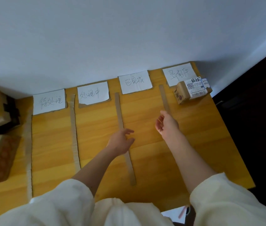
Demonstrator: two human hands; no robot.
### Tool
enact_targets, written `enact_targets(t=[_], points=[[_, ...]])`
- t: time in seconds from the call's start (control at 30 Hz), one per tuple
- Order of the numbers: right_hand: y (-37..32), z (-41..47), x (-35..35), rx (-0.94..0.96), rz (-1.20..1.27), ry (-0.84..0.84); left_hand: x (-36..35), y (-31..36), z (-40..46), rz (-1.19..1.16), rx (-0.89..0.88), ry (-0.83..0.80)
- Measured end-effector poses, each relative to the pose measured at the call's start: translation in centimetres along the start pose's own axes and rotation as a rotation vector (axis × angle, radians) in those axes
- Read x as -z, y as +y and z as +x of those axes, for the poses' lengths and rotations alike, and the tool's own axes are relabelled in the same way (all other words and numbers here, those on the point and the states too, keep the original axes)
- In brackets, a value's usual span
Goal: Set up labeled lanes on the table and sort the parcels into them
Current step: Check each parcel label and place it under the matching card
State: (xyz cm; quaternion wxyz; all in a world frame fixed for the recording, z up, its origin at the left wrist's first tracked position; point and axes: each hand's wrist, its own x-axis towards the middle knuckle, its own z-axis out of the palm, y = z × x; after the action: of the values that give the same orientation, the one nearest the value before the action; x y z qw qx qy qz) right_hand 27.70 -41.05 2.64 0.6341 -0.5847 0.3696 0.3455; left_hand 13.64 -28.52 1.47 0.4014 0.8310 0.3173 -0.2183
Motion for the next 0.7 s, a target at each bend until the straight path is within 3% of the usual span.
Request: enact_targets(t=[0.23, 0.47, 0.7], points=[[6.0, -3.6, -2.8, 0.029, -0.233, -0.083, 1.3, -5.6, -4.4, -0.243, 0.078, 0.146], [12.1, -7.2, -5.2, 0.158, -0.589, -0.176, 3.9, -12.2, -8.5, -0.311, 0.156, 0.217], [18.6, -11.4, -11.0, 0.202, -0.758, -0.273, 7.3, -19.3, -11.9, -0.372, 0.172, 0.308]])
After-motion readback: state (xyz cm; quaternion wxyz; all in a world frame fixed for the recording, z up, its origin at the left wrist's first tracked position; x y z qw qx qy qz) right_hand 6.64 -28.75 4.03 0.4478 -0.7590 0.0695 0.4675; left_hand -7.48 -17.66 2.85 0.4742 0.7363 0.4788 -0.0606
